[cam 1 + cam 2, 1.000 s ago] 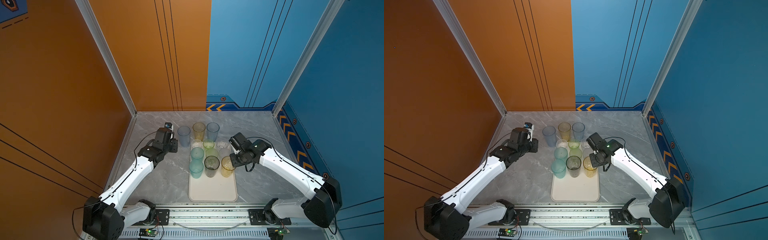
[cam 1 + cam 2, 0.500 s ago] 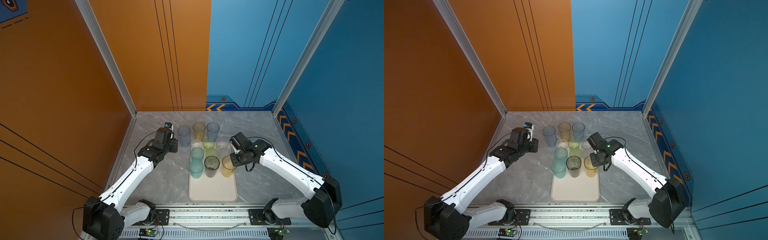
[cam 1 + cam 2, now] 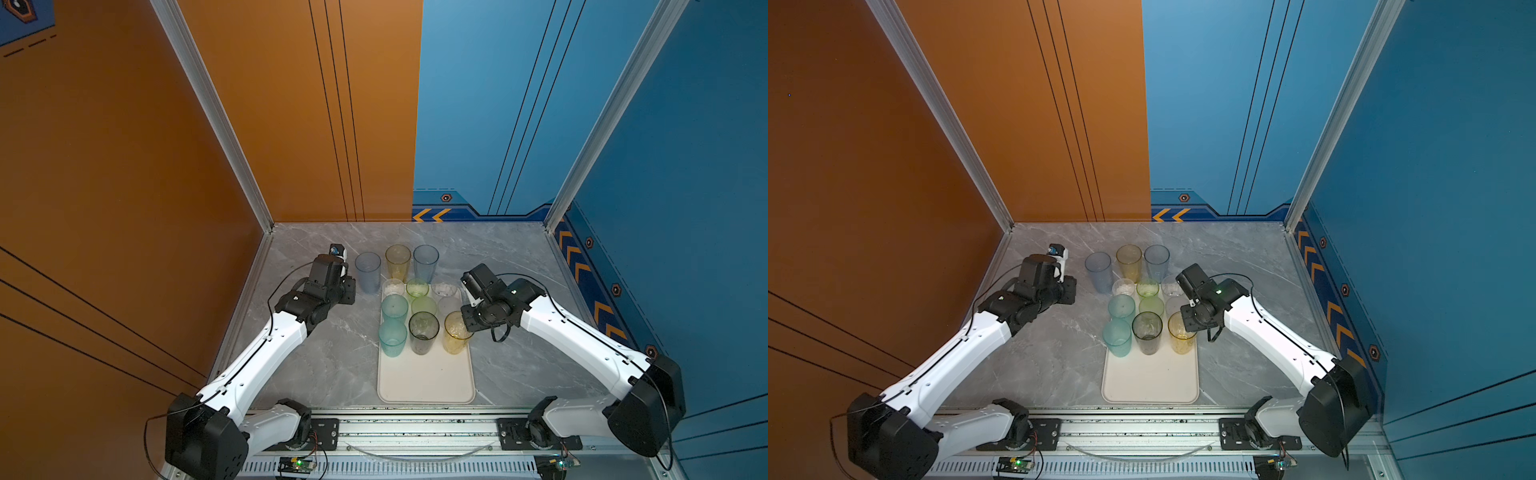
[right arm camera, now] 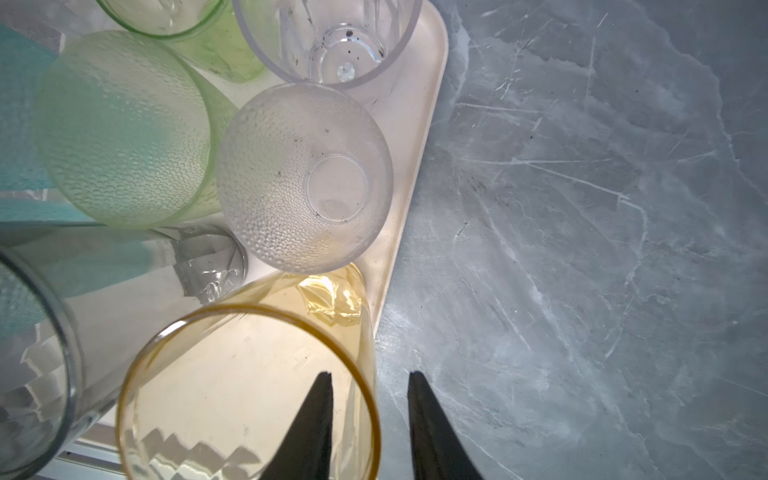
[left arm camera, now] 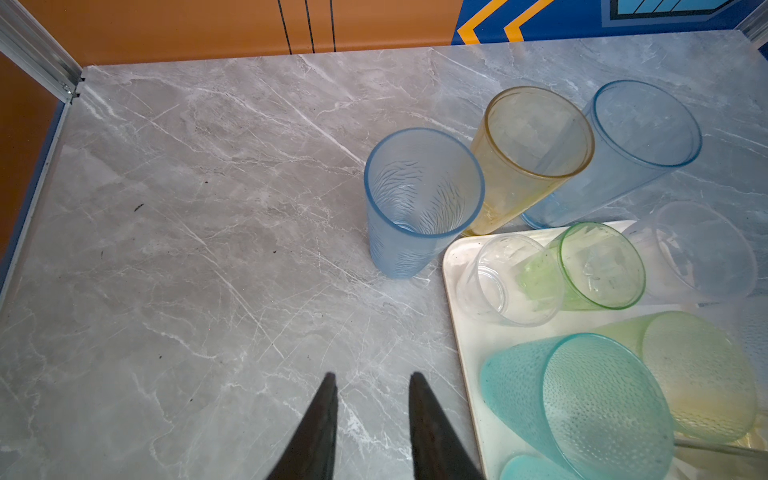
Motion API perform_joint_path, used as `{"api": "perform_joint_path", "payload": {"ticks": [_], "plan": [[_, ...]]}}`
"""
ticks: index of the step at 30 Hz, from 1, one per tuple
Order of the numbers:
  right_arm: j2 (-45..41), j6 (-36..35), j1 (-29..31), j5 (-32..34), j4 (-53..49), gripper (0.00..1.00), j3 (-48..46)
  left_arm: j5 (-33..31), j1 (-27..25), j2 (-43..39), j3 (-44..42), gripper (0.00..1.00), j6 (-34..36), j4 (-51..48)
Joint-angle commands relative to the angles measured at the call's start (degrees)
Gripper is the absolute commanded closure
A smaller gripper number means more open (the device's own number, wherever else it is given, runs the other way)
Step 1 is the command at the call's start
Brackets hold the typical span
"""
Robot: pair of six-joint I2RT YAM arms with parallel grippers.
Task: Place the glasses into the tray
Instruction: 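Open the right gripper and raise it off the yellow glass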
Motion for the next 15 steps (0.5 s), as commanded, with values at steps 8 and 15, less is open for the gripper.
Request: {"api": "perform_joint_path", "payload": {"ticks": [8, 15], "plan": [[-5.5, -0.87, -1.5, -2.79, 2.21, 0.62, 0.34, -1.33, -0.37, 2.44, 2.82, 0.7, 1.27, -2.17], [-11.61, -1.3, -4.76, -3.27, 5.68, 0.58, 2.7, -3.24, 0.02, 2.78, 5.06, 0.7, 1.54, -3.97]]}}
